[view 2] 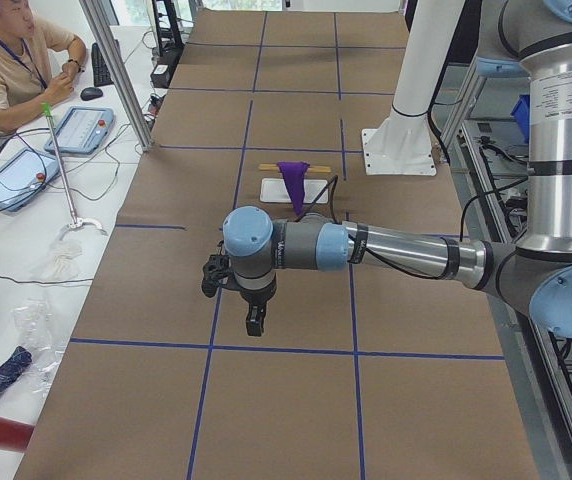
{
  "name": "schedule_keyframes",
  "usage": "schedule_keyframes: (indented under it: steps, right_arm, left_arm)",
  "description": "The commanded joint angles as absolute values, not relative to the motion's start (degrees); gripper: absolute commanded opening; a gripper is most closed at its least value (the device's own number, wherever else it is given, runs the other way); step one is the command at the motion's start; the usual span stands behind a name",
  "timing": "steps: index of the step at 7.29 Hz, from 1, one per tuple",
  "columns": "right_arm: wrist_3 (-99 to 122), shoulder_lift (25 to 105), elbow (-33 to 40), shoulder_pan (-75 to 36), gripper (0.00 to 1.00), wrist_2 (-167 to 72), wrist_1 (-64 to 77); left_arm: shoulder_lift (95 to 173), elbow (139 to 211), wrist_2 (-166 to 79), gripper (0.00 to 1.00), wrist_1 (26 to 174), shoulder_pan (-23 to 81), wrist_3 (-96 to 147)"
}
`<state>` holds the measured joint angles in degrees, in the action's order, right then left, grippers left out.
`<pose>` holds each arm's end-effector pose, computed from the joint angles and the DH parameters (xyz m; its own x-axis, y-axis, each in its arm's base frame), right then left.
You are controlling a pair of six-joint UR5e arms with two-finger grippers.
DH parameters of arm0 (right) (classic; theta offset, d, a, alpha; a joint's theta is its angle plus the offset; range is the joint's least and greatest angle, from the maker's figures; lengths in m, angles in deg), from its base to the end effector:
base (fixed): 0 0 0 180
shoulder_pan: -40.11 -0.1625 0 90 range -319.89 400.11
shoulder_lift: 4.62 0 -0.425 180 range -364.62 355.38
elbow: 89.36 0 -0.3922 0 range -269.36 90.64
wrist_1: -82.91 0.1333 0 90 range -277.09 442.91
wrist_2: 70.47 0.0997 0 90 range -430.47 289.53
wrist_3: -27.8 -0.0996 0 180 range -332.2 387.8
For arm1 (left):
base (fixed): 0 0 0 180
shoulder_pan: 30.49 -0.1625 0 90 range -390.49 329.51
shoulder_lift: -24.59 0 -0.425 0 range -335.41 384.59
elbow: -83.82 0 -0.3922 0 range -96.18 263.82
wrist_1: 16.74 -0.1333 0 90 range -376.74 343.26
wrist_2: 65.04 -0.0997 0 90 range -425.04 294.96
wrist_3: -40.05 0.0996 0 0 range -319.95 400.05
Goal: Hang towel on rack
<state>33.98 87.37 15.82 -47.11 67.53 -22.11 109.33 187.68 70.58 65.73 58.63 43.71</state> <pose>0.0367 -0.4669 0.5675 0.6604 -0.1162 0.7419 0.1203 0.9916 0.0482 -0.0552 -0.4507 0.5949 0.6967 0.0879 -0.7119 -0.0600 0.9961 0.0643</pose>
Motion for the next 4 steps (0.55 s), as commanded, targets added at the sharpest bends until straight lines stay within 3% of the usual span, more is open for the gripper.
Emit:
schedule_keyframes:
  steps: [1, 4]
  right_arm:
    - [34.6, 85.0, 14.7, -47.1, 1.0, 67.2, -21.9]
    - [37.1, 85.1, 7.2, -47.2, 1.0, 67.9, -16.1]
  left_arm:
    - [109.4, 188.1, 70.6, 1.0, 67.5, 58.5, 43.4]
    - [109.5, 189.5, 70.5, 1.0, 67.7, 58.5, 43.5]
